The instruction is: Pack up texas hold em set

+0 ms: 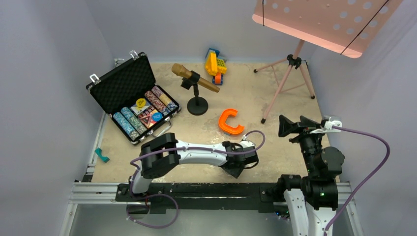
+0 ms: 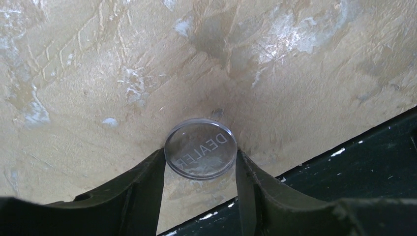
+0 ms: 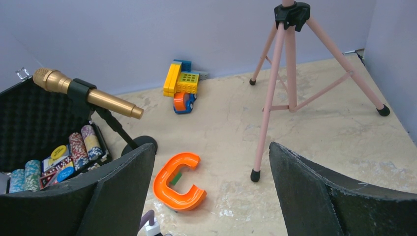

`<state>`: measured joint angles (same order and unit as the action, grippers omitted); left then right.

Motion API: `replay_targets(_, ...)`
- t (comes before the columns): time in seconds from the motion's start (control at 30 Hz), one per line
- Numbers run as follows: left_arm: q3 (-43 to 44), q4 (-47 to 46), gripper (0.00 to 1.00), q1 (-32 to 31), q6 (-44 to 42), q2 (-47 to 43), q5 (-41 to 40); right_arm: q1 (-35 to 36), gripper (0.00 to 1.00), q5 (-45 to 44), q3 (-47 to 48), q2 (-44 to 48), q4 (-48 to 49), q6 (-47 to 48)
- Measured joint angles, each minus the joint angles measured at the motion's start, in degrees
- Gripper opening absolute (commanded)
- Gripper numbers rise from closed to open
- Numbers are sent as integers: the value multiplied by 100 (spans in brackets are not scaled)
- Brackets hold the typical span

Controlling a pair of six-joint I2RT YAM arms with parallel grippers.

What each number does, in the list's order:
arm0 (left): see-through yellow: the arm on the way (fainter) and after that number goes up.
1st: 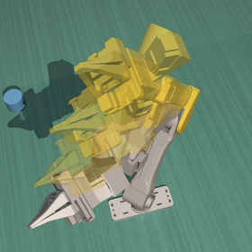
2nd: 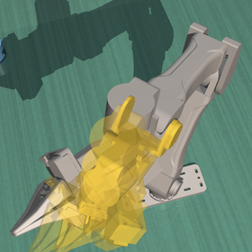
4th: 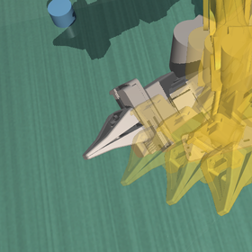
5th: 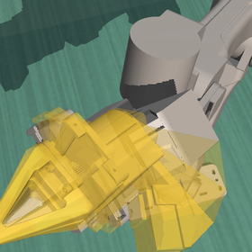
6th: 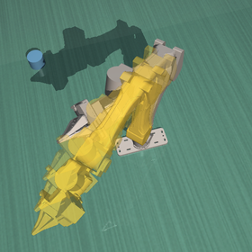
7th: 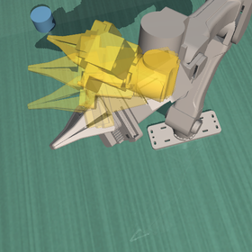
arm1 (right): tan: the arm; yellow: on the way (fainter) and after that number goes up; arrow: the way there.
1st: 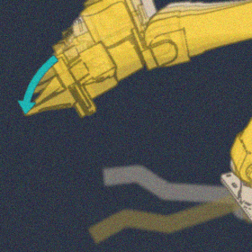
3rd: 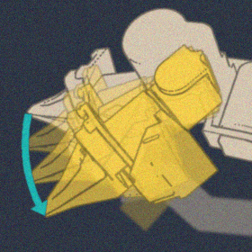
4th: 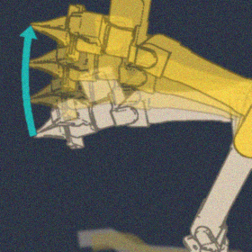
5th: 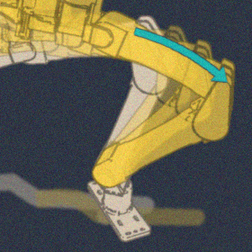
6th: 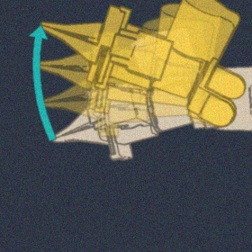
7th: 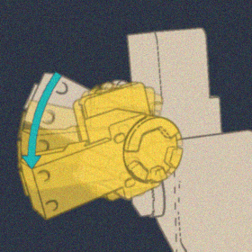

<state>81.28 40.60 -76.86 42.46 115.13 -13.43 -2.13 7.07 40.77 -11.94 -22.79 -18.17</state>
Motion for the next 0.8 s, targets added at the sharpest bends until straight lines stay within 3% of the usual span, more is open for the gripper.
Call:
replay_targets(0.23,-4,0,35,9,-4,-7,-4,0,91,0,0,0,0,2)
replay_targets(0.5,-490,-131,29,229,-28,-358,-13,0,90,0,0,0,0,2)
replay_targets(0.8,-1749,20,29,1320,-422,-1974,-127,22,90,0,0,2,0,2)
